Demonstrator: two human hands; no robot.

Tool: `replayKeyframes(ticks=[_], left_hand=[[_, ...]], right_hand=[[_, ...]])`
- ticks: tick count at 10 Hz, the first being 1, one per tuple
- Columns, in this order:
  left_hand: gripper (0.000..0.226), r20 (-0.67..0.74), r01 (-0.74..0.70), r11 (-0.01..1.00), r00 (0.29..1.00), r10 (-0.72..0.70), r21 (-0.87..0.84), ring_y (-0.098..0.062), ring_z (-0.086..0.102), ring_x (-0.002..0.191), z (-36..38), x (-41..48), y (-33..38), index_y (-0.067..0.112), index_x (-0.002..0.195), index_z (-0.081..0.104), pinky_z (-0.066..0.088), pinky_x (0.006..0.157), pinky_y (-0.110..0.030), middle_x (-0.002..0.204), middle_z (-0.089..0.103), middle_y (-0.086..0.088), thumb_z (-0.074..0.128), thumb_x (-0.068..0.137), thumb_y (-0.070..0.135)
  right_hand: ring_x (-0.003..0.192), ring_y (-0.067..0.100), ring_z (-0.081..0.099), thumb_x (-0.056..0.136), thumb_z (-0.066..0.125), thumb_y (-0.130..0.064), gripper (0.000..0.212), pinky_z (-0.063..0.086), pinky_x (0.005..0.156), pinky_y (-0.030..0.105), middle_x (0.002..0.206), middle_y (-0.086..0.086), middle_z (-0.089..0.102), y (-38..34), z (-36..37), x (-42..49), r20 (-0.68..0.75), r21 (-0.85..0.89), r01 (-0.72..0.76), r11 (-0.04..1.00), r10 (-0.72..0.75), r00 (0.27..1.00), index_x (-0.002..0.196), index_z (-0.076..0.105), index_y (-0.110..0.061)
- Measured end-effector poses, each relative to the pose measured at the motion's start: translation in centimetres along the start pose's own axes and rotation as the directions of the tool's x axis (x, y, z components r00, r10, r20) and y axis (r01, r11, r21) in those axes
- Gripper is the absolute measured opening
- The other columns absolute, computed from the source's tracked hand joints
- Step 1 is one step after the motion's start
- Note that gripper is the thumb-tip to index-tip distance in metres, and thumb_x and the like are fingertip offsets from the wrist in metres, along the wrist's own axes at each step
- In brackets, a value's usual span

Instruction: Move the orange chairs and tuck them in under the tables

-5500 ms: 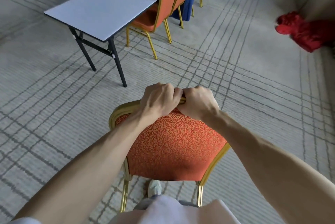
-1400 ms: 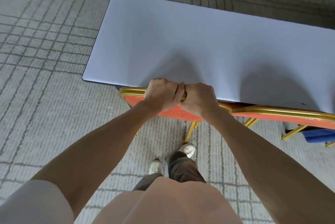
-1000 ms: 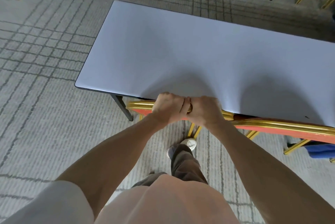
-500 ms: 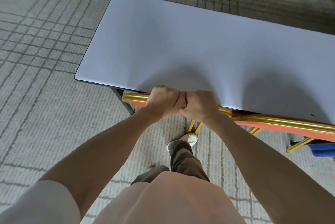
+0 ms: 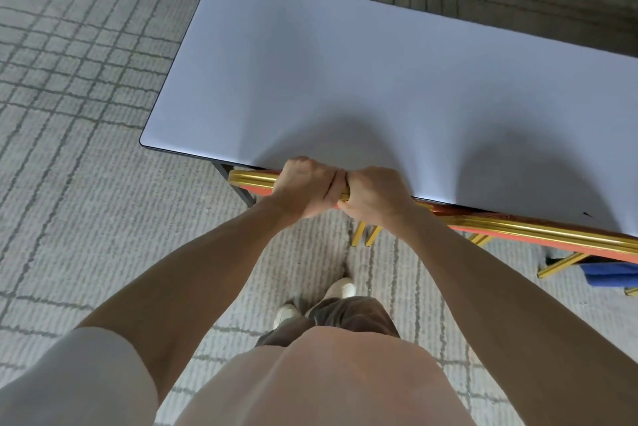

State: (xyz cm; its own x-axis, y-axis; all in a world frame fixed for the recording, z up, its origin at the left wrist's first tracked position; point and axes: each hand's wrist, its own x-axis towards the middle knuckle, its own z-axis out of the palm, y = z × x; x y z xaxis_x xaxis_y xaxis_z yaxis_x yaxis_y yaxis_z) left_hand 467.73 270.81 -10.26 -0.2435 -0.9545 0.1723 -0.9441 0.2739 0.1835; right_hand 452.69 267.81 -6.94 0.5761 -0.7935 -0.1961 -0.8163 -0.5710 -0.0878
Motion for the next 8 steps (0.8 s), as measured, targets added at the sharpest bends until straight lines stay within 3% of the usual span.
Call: replayKeyframes(ticks=[2,4,6,7,8], left_hand=[[0.045,-0.022,0.045,0.999,0.999,-0.045,-0.008,-0.032,0.054,0.043,0.4,-0.3,-0.3,0.016,0.057,0.061,0.038,0.047,-0.028,0.051,0.06,-0.005,0.034,0.089,0.032],[0.06,0.127,0.081,0.995,0.988,-0.089,0.065,-0.034,0.065,0.069,-0.3,-0.3,0.2,0.018,0.073,0.064,0.035,0.058,-0.032,0.077,0.071,-0.006,0.01,0.086,0.042],[0.05,0.283,0.19,0.979,0.945,-0.163,-0.07,-0.032,0.063,0.08,-1.4,0.6,-0.1,0.023,0.088,0.064,0.043,0.064,-0.035,0.092,0.07,-0.005,0.022,0.095,0.05],[0.04,0.37,0.286,0.946,0.904,-0.213,-0.153,-0.028,0.058,0.082,-3.1,2.4,-0.3,0.025,0.086,0.063,0.038,0.068,-0.035,0.094,0.067,-0.005,0.035,0.099,0.049],[0.047,0.437,0.302,0.927,0.881,-0.182,-0.222,-0.026,0.059,0.088,-4.3,4.4,-0.2,0.028,0.08,0.055,0.036,0.07,-0.035,0.096,0.066,-0.001,0.023,0.089,0.06]], right_hand=[[0.091,0.033,0.068,0.089,0.058,-0.042,0.027,0.045,0.07,0.032,0.096,0.006,0.073,0.3,0.2,0.8,0.046,0.027,0.072,0.997,-0.073,0.996,0.099,0.069,-0.02],[0.088,0.03,0.068,0.086,0.06,-0.038,0.025,0.042,0.067,0.029,0.094,0.004,0.073,0.9,0.6,1.2,0.122,0.097,0.136,0.986,-0.147,0.982,0.099,0.067,-0.018],[0.081,0.022,0.065,0.074,0.07,-0.043,0.032,0.044,0.063,0.028,0.082,-0.005,0.066,1.5,-0.4,1.3,0.269,0.31,0.058,0.949,-0.146,0.952,0.1,0.067,-0.025],[0.08,0.012,0.064,0.07,0.078,-0.046,0.037,0.051,0.07,0.03,0.087,-0.01,0.069,2.1,-2.1,0.9,0.32,0.478,-0.023,0.878,-0.15,0.935,0.101,0.069,-0.027],[0.091,-0.001,0.064,0.076,0.078,-0.047,0.036,0.05,0.083,0.023,0.1,-0.018,0.069,2.6,-3.8,-0.2,0.236,0.656,-0.168,0.736,0.012,0.972,0.106,0.07,-0.027]])
